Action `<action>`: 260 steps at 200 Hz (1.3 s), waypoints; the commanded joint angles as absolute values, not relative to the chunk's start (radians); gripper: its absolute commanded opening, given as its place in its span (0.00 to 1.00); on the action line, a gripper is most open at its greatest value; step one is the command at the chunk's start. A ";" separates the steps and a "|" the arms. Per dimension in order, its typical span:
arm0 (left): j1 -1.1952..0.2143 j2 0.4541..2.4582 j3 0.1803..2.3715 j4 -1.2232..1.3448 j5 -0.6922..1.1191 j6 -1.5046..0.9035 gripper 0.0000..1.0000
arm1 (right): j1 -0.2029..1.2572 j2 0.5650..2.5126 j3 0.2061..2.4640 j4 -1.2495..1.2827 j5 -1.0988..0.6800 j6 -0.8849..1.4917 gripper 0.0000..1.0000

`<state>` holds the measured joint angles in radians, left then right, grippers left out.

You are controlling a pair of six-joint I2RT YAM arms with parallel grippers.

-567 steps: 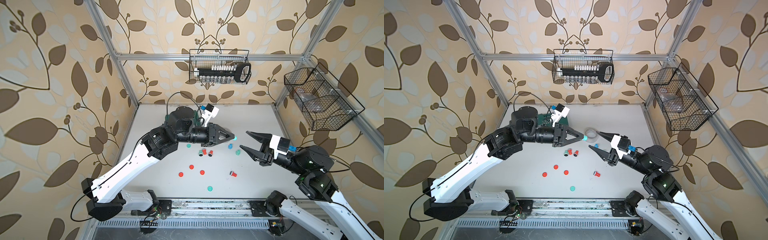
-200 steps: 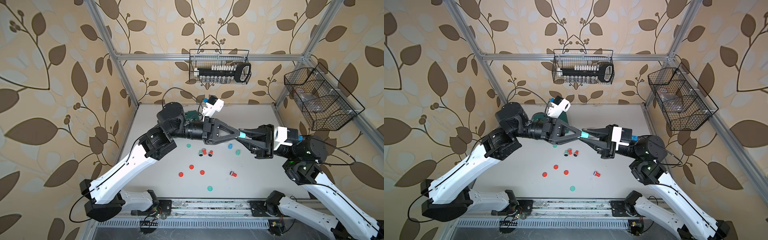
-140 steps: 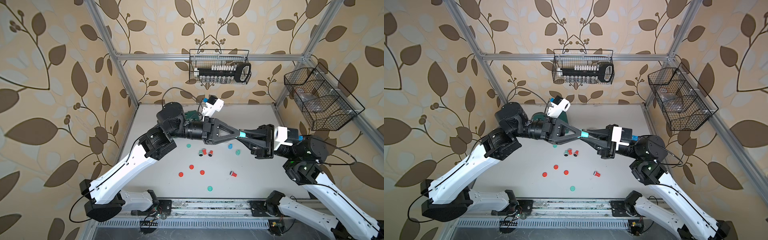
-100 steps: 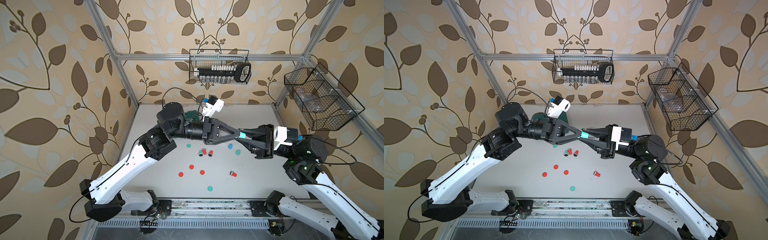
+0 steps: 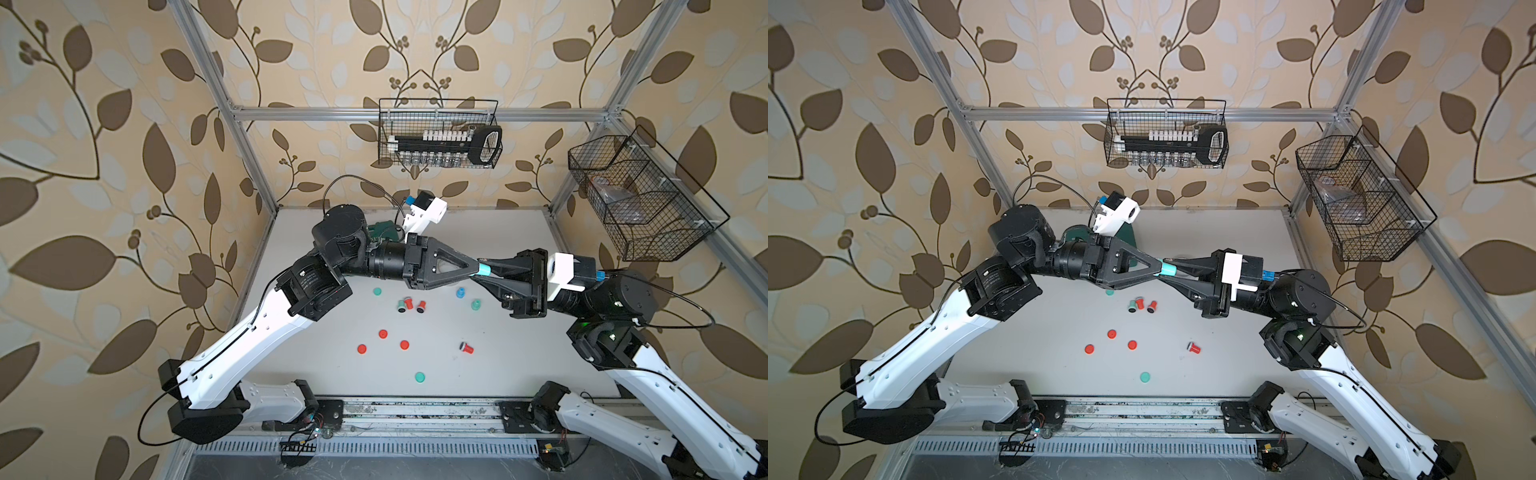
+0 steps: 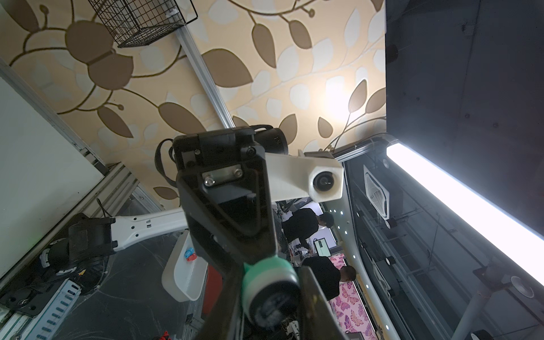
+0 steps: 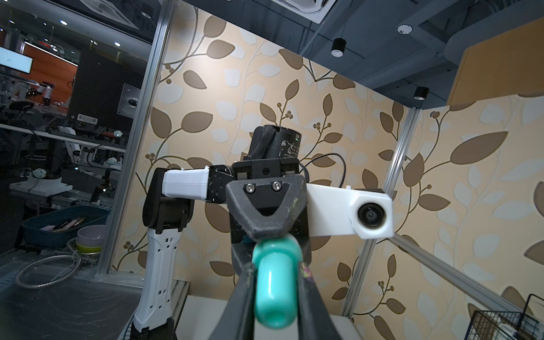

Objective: Close the stamp cap
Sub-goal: Pick up the stamp from the center of the board.

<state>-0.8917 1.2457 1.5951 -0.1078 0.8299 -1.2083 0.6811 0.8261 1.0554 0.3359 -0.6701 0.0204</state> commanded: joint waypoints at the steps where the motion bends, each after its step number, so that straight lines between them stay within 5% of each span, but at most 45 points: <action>1: -0.902 1.229 1.597 -0.098 0.831 -1.190 0.11 | 0.690 0.818 1.092 0.329 -0.663 0.020 0.25; 152: -0.902 1.216 1.597 -0.103 0.832 -1.181 0.11 | 0.698 0.823 1.105 0.300 -0.641 0.015 0.23; 209: -0.902 1.221 1.595 -0.101 0.833 -1.180 0.12 | 0.699 0.824 1.110 0.282 -0.644 0.003 0.05; 232: -0.902 1.217 1.598 -0.129 0.826 -1.161 0.17 | 0.699 0.821 1.111 0.281 -0.641 0.005 0.00; 260: -0.900 1.195 1.639 -0.287 0.730 -1.060 0.36 | 0.699 0.806 1.110 0.252 -0.625 0.002 0.00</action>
